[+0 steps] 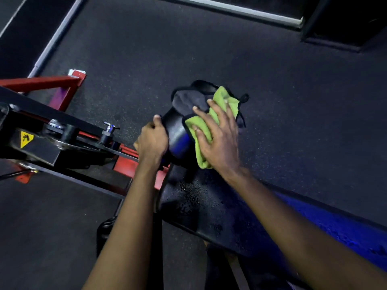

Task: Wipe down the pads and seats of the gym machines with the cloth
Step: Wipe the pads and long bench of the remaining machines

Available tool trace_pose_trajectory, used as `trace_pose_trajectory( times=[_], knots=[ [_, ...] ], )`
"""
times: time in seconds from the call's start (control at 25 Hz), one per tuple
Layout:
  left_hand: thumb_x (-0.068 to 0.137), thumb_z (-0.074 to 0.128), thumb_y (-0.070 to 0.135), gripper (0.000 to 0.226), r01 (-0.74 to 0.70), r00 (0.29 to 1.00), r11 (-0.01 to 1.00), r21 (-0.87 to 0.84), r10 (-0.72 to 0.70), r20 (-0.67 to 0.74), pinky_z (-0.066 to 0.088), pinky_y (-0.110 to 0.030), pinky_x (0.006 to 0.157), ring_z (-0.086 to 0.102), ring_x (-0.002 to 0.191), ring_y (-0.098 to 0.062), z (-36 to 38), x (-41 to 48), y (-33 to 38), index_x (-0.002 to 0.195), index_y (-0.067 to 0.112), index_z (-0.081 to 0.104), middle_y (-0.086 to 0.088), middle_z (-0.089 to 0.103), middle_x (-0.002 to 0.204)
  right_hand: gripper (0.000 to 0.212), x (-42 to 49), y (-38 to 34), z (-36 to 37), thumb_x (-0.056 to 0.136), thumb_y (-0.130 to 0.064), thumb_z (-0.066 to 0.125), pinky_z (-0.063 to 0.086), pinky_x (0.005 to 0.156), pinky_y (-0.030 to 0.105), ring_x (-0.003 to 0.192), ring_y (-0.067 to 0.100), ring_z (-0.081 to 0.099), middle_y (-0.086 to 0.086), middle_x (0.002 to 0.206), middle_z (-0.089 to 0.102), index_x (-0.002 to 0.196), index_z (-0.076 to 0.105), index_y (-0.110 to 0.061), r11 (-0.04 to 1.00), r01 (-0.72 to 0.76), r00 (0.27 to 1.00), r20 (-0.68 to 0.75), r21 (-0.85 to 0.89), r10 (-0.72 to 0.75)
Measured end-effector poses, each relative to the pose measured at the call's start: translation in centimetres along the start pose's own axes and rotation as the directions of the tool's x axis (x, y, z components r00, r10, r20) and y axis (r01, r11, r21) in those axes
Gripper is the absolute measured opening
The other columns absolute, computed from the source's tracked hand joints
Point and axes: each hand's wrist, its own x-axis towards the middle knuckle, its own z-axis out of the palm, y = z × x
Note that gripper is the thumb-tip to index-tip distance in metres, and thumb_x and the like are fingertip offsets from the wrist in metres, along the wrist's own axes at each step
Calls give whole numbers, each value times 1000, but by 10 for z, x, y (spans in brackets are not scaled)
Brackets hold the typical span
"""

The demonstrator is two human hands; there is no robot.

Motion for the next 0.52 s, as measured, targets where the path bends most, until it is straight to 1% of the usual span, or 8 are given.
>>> trace_pose_trajectory(
  times=[0.04, 0.08, 0.12, 0.2, 0.24, 0.32, 0.44, 0.52],
  knots=[
    [104, 30, 49, 61, 29, 999, 1000, 2, -29, 19, 31, -50, 114, 49, 129, -41, -2, 6, 1, 126, 2, 62, -26, 56, 136, 44, -1, 3, -2, 99, -44, 59, 18, 118, 41, 155, 24, 18, -2, 158, 40, 142, 58, -35, 999, 46, 998, 34, -26, -45],
    [104, 33, 47, 59, -5, 1000, 1000, 28, 5, -10, 32, -49, 112, 48, 129, -41, -2, 8, 2, 125, 1, 63, -26, 55, 136, 45, 2, 8, -4, 100, -45, 57, 21, 119, 44, 155, 24, 17, -2, 159, 40, 143, 57, -35, 997, 60, 997, 43, -40, -58],
    [104, 36, 43, 53, -103, 989, 994, 46, 107, -98, 34, -46, 107, 50, 124, -41, -2, 6, 2, 121, 1, 64, -25, 56, 131, 46, 7, 14, -5, 100, -46, 56, 24, 120, 46, 154, 25, 19, -1, 159, 39, 144, 55, -35, 999, 29, 999, 25, -31, -29],
    [105, 42, 35, 40, -329, 904, 943, 48, 329, -271, 39, -41, 88, 58, 104, -39, -2, -9, -1, 104, 4, 66, -21, 63, 108, 48, 15, 21, -5, 99, -47, 56, 30, 121, 53, 151, 25, 25, -1, 158, 38, 145, 54, -35, 993, -106, 993, -41, 52, 109],
    [106, 41, 36, 40, -377, 874, 925, 49, 373, -311, 38, -40, 81, 60, 95, -38, -4, -20, -2, 98, 6, 66, -19, 66, 100, 48, 17, 23, -3, 99, -47, 56, 33, 119, 56, 150, 23, 28, -3, 157, 38, 145, 53, -35, 984, -151, 985, -64, 94, 157],
    [106, 33, 45, 50, -371, 882, 925, 84, 379, -280, 41, -40, 80, 62, 94, -38, -4, -34, -2, 101, 8, 67, -19, 70, 100, 48, 19, 20, 2, 99, -48, 55, 36, 117, 56, 148, 23, 31, -4, 156, 39, 145, 54, -35, 980, -170, 979, -94, 105, 180],
    [99, 22, 46, 61, -374, 913, 923, 93, 384, -141, 43, -46, 98, 58, 113, -37, 8, -36, -3, 120, 4, 62, -20, 66, 120, 47, 18, 11, 3, 99, -47, 54, 31, 118, 57, 150, 28, 30, -2, 157, 41, 143, 56, -35, 980, -180, 978, -89, 80, 186],
    [99, 25, 38, 56, -321, 940, 947, 22, 322, -111, 42, -46, 99, 56, 115, -41, 7, -27, -2, 121, 1, 61, -25, 64, 122, 46, 4, 4, 3, 99, -45, 56, 29, 117, 62, 152, 29, 24, 0, 159, 40, 144, 55, -35, 997, -81, 996, -31, 11, 81]
  ],
)
